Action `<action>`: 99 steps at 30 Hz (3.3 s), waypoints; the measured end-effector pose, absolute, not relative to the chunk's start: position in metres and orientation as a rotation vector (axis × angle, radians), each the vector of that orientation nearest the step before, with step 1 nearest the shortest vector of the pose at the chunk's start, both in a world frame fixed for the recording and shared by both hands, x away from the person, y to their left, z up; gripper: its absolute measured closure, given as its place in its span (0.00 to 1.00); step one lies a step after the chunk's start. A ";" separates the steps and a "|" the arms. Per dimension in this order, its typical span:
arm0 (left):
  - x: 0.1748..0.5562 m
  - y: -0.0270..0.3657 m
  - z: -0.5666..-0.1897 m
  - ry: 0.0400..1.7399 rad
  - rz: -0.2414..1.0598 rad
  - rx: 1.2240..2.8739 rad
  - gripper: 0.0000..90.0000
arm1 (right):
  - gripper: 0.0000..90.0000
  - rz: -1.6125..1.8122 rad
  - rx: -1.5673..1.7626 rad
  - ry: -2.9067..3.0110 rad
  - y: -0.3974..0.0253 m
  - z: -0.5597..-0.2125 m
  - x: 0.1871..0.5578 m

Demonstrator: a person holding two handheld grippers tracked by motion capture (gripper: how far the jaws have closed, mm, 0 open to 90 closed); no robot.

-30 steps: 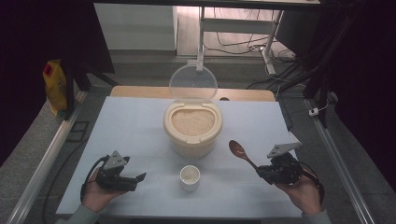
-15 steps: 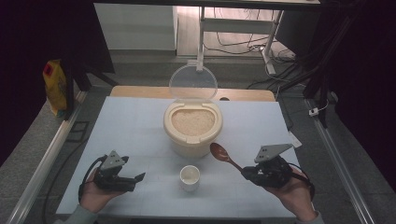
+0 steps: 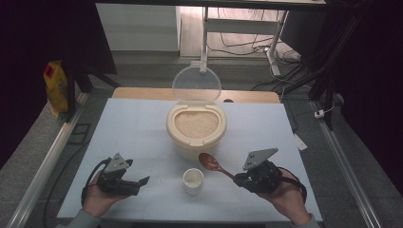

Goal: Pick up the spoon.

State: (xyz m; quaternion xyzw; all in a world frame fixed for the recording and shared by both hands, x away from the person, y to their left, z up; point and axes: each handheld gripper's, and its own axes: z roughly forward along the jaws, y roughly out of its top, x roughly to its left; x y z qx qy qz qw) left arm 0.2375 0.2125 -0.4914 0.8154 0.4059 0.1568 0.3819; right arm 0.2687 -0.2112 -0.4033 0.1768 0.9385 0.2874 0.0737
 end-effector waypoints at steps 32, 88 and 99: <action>0.221 0.158 -0.420 0.719 0.419 2.088 0.20 | 0.87 0.736 0.262 2.923 -0.142 -0.421 0.277; 0.236 0.075 -0.434 0.210 0.333 2.595 0.86 | 0.85 0.741 -0.090 2.885 -0.100 -0.409 0.260; 0.243 0.085 -0.433 0.322 0.399 2.544 0.88 | 0.66 1.028 0.142 2.734 -0.117 -0.398 0.268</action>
